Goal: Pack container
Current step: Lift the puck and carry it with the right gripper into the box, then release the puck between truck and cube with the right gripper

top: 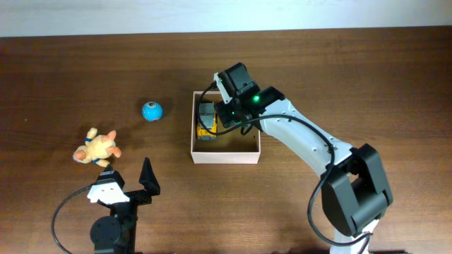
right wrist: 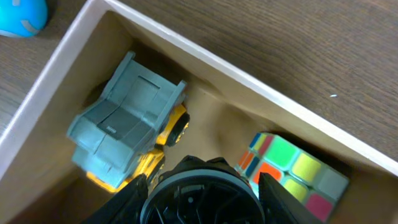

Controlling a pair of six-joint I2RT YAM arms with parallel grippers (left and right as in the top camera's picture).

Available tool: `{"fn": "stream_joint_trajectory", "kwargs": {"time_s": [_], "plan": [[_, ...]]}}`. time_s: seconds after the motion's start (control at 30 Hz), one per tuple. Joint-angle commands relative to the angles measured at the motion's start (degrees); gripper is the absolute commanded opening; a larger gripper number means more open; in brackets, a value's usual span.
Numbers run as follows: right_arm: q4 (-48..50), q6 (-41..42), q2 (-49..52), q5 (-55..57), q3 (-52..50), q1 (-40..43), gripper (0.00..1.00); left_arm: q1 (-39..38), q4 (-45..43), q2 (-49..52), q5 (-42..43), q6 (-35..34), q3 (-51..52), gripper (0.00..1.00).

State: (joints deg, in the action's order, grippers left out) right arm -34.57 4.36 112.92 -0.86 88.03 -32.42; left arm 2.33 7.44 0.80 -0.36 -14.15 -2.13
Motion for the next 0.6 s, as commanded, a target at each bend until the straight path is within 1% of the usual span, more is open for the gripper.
{"fn": "stream_joint_trajectory", "kwargs": {"time_s": [0.0,0.27,0.57], "plan": [[0.87,0.39,2.25,0.66,1.25,-0.94,0.49,0.2,-0.13,-0.46,0.59,0.92,0.33,0.99],[3.87,0.39,6.27,0.68,1.25,-1.42,0.49,0.2,-0.13,-0.44,0.59,0.92,0.33,0.99],[7.37,0.35,6.51,1.18,1.25,-1.14,0.49,0.2,-0.13,-0.46,0.59,0.92,0.33,0.99]]}}
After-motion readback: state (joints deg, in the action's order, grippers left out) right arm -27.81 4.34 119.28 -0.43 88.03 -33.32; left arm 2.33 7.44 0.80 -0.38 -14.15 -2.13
